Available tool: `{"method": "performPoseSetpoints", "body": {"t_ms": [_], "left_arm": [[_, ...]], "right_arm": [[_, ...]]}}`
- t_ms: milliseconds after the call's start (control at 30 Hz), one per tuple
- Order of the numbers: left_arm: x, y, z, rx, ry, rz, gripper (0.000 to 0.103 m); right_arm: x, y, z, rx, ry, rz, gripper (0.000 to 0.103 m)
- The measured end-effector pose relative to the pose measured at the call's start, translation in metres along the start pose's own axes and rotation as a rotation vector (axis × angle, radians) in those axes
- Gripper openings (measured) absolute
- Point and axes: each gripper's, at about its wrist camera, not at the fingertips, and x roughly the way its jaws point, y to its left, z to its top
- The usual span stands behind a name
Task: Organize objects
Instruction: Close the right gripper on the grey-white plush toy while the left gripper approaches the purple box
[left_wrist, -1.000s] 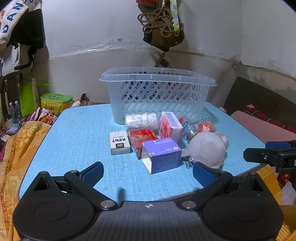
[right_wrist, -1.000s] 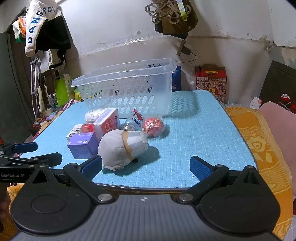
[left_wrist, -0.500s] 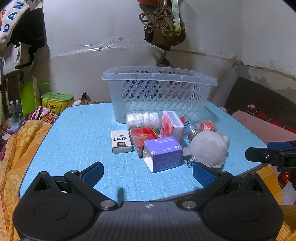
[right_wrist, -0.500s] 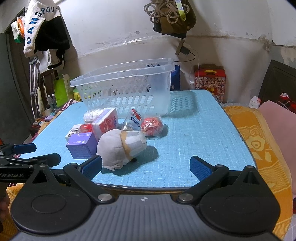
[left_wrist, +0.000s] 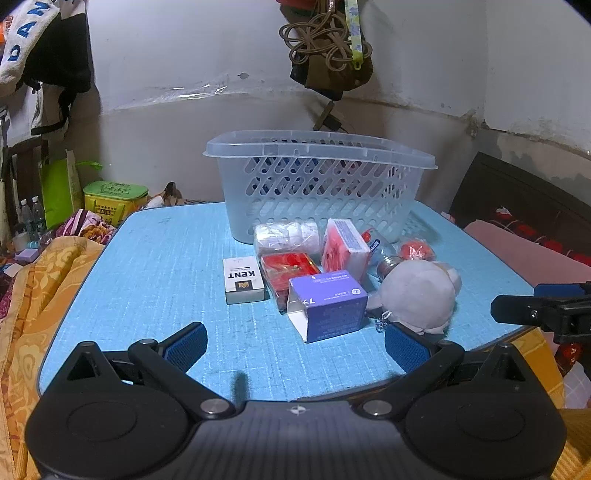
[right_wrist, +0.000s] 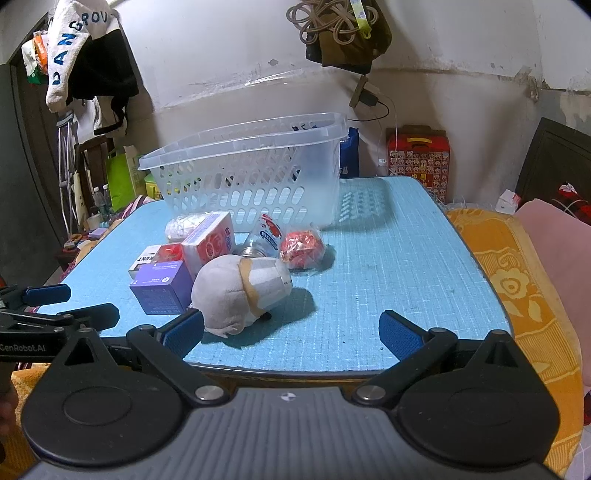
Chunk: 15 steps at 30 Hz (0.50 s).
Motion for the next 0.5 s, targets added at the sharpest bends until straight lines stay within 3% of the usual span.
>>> {"method": "performPoseSetpoints", "body": {"t_ms": [200, 333, 400, 500], "left_arm": [[0.003, 0.007, 0.003, -0.032, 0.008, 0.041, 0.103], [0.008, 0.012, 0.008, -0.031, 0.025, 0.071, 0.103], [0.011, 0.01, 0.007, -0.006, 0.052, 0.062, 0.103], [0.009, 0.013, 0.014, -0.01, 0.062, -0.023, 0.101]], "right_arm": [[-0.003, -0.001, 0.0, 0.004, -0.023, 0.018, 0.103], [-0.013, -0.002, -0.001, 0.017, -0.129, 0.072, 0.103], [-0.012, -0.003, -0.006, 0.009, -0.174, 0.104, 0.103], [-0.004, 0.001, -0.003, -0.025, -0.111, 0.106, 0.103]]}}
